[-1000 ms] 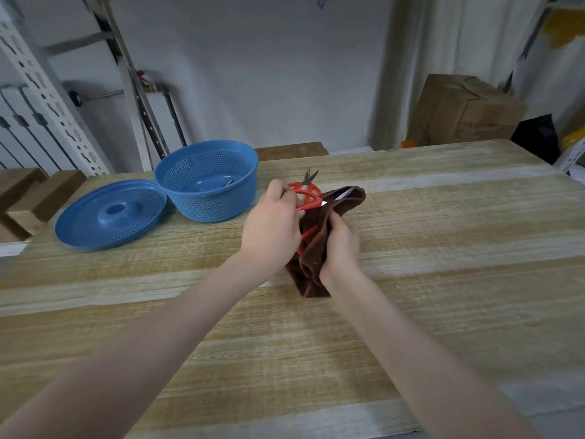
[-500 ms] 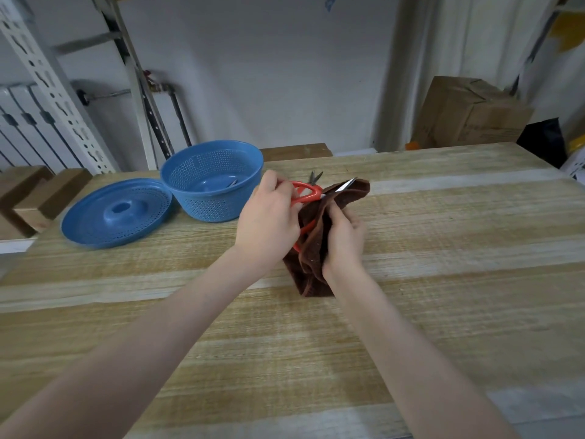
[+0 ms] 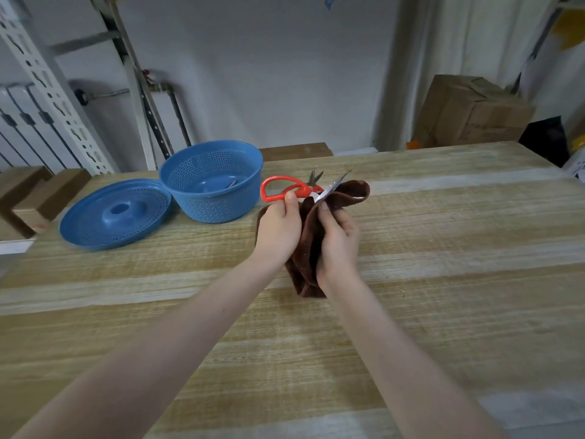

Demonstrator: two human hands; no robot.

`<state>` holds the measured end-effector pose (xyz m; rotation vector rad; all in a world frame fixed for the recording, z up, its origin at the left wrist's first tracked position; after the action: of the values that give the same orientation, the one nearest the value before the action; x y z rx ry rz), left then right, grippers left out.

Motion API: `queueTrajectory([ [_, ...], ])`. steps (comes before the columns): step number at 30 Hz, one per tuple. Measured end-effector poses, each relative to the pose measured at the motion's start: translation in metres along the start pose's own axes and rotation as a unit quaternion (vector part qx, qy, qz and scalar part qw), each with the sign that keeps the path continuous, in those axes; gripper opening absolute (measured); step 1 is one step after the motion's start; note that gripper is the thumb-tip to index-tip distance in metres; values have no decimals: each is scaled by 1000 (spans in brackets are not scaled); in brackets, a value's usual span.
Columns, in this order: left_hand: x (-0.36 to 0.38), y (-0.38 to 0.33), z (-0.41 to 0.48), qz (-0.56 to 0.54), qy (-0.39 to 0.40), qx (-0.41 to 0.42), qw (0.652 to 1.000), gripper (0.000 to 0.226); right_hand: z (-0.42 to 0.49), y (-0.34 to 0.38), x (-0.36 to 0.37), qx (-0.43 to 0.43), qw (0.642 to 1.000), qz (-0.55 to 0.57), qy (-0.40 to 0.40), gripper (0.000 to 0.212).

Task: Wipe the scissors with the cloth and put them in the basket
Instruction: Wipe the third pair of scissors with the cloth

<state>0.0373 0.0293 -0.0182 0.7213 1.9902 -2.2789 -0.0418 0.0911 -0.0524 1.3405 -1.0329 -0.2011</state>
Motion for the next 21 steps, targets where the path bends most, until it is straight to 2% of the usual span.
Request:
queueTrajectory([
  [5,1,-13,-7,23,-64,115,991,33,-5,8,1,-18,1000,-8,-16,15],
  [10,3,-21,-13,-18,-80,162,983,23,-7,22,7,-59,997,-28,-48,17],
  [13,8,-20,-8,-96,-32,108,989,30,-2,21,7,-59,996,-31,-63,18],
  [17,8,-14,9,-211,55,-68,974,42,2,19,2,-54,996,-41,-62,30],
  [21,0,-12,12,-216,70,-94,969,35,6,16,-4,-35,997,-54,-53,36],
])
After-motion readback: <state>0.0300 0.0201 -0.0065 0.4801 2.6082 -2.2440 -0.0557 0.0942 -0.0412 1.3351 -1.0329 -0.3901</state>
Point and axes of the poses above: each hand's wrist, its own z-axis towards the middle knuckle, its own x-axis out of the palm, y = z × x, the point moved 5 cm from there along z, towards the middle knuckle, and after that the axes turned 5 degrees about -z, right-handed, at the moved point
